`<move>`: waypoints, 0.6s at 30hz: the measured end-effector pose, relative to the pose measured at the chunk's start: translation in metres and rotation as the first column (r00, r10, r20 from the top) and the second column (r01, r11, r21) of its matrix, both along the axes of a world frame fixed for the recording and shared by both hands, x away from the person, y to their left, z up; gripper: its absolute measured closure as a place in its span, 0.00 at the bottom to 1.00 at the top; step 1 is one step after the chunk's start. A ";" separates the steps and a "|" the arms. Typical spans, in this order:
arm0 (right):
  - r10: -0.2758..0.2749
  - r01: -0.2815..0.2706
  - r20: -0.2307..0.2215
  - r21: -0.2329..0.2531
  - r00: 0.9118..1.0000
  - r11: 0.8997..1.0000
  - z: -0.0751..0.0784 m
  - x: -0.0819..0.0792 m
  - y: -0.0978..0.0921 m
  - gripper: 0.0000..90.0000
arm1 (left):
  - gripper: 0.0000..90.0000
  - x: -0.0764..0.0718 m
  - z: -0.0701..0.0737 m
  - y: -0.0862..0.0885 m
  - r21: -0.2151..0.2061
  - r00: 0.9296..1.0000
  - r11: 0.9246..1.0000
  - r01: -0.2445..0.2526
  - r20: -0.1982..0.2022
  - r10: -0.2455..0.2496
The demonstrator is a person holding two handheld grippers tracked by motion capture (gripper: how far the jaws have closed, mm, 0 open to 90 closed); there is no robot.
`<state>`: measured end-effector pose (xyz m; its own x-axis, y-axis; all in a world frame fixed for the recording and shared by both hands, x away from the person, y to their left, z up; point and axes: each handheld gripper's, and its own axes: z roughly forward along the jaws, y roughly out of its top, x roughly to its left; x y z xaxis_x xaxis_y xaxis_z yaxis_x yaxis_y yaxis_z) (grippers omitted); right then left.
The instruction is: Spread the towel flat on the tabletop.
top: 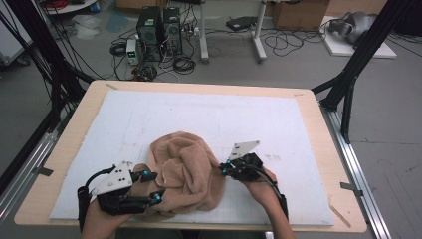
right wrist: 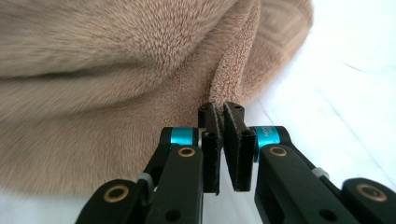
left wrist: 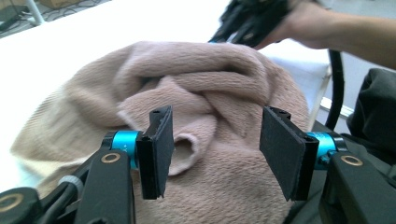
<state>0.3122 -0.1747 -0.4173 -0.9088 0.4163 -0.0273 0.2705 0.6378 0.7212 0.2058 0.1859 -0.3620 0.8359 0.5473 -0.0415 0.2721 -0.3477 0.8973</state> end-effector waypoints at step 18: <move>-0.065 0.062 0.075 0.043 0.995 0.997 0.038 -0.065 -0.077 0.80 | 0.51 0.040 0.011 -0.001 0.007 0.997 0.997 -0.071 0.001 0.071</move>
